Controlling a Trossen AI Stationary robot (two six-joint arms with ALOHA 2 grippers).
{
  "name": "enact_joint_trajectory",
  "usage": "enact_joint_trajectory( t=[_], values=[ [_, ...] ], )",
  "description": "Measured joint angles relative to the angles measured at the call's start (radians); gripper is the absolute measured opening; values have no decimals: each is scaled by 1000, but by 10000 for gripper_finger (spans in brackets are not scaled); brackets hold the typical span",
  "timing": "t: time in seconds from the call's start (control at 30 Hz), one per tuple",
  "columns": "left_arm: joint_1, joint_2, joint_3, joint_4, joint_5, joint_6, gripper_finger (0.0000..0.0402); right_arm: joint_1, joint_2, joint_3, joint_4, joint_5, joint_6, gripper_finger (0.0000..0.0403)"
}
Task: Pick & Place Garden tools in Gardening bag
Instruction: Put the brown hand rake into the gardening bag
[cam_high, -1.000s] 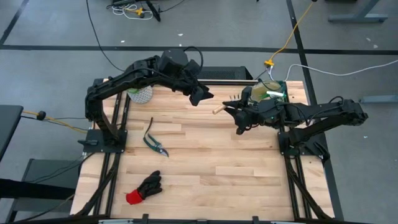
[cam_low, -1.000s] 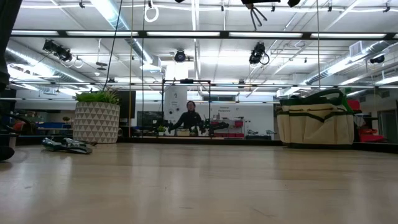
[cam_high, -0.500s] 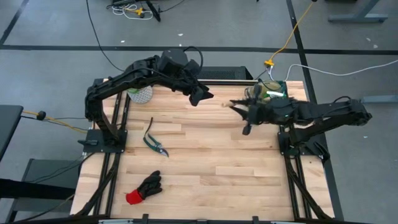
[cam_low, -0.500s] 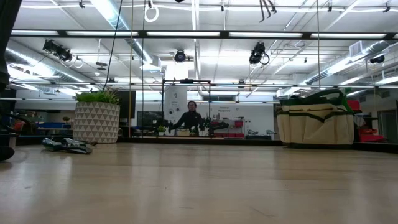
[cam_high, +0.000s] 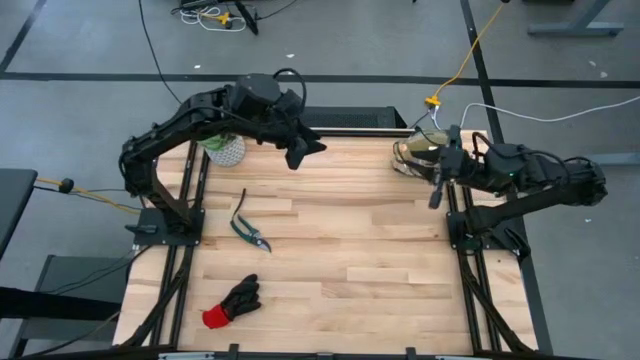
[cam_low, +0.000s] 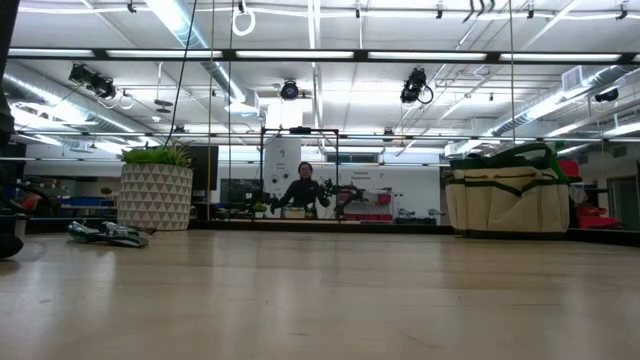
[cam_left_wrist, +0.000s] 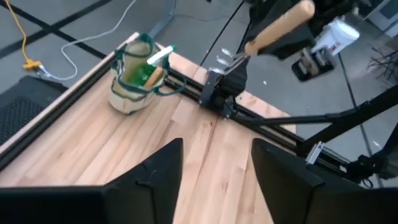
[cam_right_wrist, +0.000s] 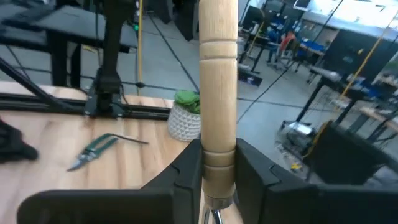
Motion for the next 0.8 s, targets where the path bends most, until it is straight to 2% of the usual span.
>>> enact_joint_trajectory(
  t=[0.27,0.6,0.7,0.8],
  values=[
    [0,-32,0,-118,-33,49,114,0,-51,0,-89,-9,82,68],
    [-9,-32,0,-162,-140,75,14,0,-94,0,-160,-7,166,68],
    [-30,-32,0,-162,-213,118,7,0,-94,0,-197,5,178,68],
    [-54,-32,0,-162,-234,150,6,0,-97,0,-243,20,208,68]
  ],
)
